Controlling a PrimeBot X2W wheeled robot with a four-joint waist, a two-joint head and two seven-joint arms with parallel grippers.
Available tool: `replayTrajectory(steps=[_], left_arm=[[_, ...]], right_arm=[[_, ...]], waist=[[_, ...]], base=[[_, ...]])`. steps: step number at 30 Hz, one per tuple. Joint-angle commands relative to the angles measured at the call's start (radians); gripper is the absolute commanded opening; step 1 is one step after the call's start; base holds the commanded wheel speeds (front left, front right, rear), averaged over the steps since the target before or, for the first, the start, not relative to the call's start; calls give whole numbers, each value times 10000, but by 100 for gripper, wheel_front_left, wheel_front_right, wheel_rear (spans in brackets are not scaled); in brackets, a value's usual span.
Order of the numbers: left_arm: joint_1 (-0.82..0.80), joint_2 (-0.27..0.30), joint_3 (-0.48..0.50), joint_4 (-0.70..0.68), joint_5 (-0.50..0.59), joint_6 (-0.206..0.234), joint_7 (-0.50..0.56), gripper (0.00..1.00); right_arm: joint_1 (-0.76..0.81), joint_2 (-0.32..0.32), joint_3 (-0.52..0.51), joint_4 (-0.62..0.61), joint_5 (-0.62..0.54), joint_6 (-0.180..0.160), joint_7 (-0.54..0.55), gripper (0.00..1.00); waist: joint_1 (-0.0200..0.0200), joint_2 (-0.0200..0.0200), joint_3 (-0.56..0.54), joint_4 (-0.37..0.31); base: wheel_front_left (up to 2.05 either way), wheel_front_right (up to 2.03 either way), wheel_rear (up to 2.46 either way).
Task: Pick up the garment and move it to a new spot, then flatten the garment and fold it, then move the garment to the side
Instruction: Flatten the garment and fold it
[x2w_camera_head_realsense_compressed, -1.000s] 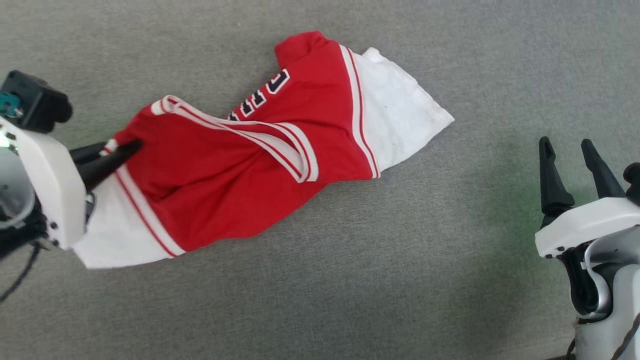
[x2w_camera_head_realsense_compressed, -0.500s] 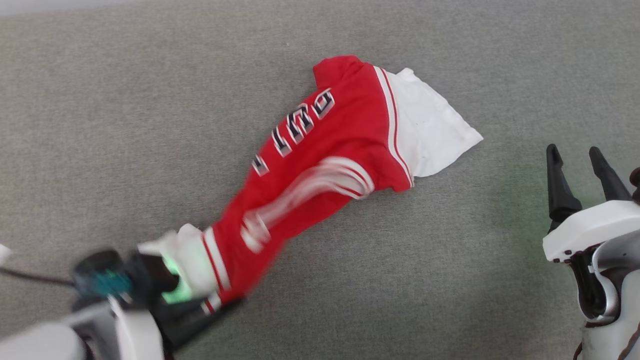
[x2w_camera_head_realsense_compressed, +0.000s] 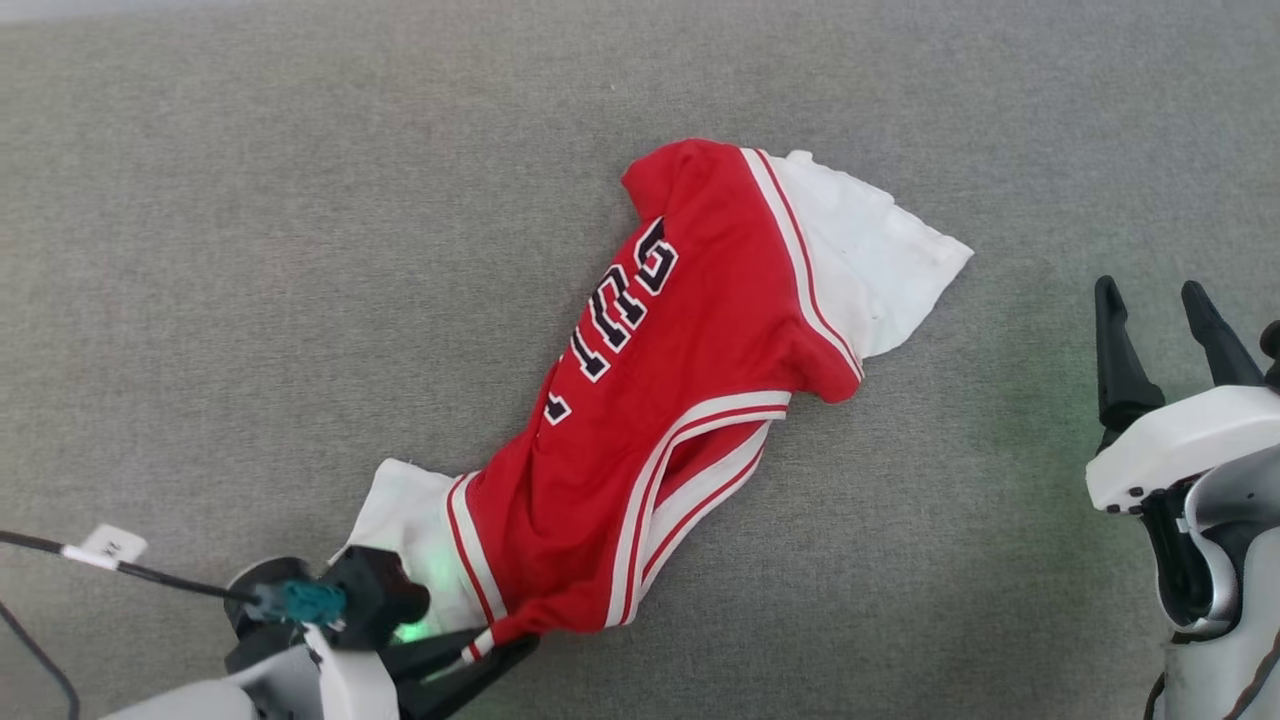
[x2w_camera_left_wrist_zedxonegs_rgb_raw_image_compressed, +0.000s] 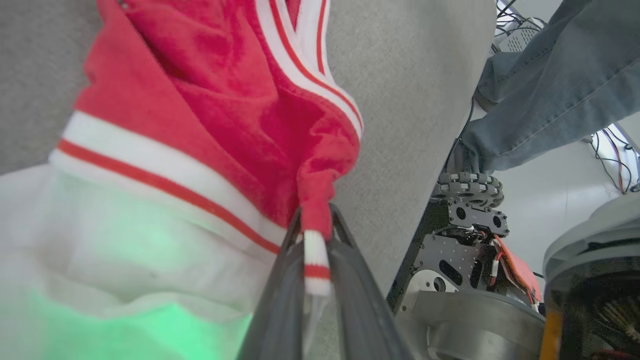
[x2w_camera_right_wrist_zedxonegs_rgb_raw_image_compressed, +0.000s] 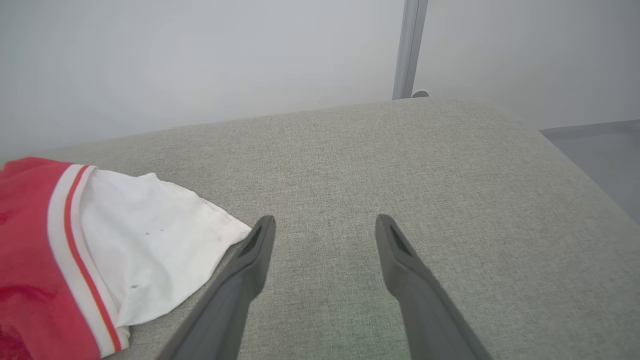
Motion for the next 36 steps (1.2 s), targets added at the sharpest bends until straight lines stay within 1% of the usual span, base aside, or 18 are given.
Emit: replayTrajectory(steps=[1, 7, 8, 10, 12, 15, 19, 22, 25, 30, 34, 35, 36], left_arm=[[-294, 131, 23, -74, -261, 23, -167, 100], [-1651, 1342, 21, -658, -1160, 23, -500, 100], [-1651, 1342, 21, -658, -1160, 23, -500, 100], [-2239, 1700, 19, -785, -1432, 23, -398, 100], [-2760, 1803, 12, -788, -1825, 24, -207, 100], [-3312, 1677, 13, -478, -2453, 23, 492, 100], [-3795, 1142, 10, 125, -3297, 23, 1500, 100], [-3992, 817, 13, 246, -3897, 23, 2237, 100], [-4143, 664, 15, 180, -4346, 23, 2595, 100], [-4005, 544, 12, 394, -4746, 23, 3032, 100], [-3849, 609, 15, 387, -4940, 23, 3615, 100], [-3878, 635, 18, 386, -4856, 23, 3708, 47], [-3907, 636, 19, 384, -4782, 23, 3765, 0]], right_arm=[[-73, -6, -3, -60, -79, -3, 54, 100], [-62, -5, 13, -130, -44, -3, 63, 100], [-62, -5, 13, -130, -44, -3, 63, 100], [-83, -6, 64, -87, 14, -3, 2, 100], [-124, -6, 126, -27, 72, -3, -51, 100], [-187, -6, 244, 55, 146, -3, -156, 100], [-264, -8, 375, 193, 247, -3, -290, 100], [-311, -6, 455, 264, 338, -3, -410, 100], [-303, -5, 478, 349, 437, -3, -571, 100], [-304, -5, 621, 539, 643, -3, -852, 100], [-365, -6, 691, 679, 757, -3, -1078, 100], [-383, -5, 715, 712, 803, -3, -1126, 100], [-387, -3, 740, 752, 831, -3, -1197, 100]], waist=[[0, 0, -72, 88], [0, 0, -38, 195], [0, 0, -38, 195], [0, 0, 33, 176], [0, 0, 111, 133], [0, 0, 254, 3], [0, 0, 473, -275], [0, 0, 645, -508], [0, 0, 819, -721], [0, 0, 1078, -1054], [0, 0, 1245, -1286], [0, 0, 1282, -1339], [0, 0, 1305, -1389]], base=[[0, 0, 0], [0, 0, 0], [0, 0, 0], [0, 0, 0], [0, 0, 0], [0, 0, 0], [0, 0, 0], [0, 0, 0], [0, 0, 0], [0, 0, 0], [0, 0, 0], [0, 0, 0], [0, 0, 0]])
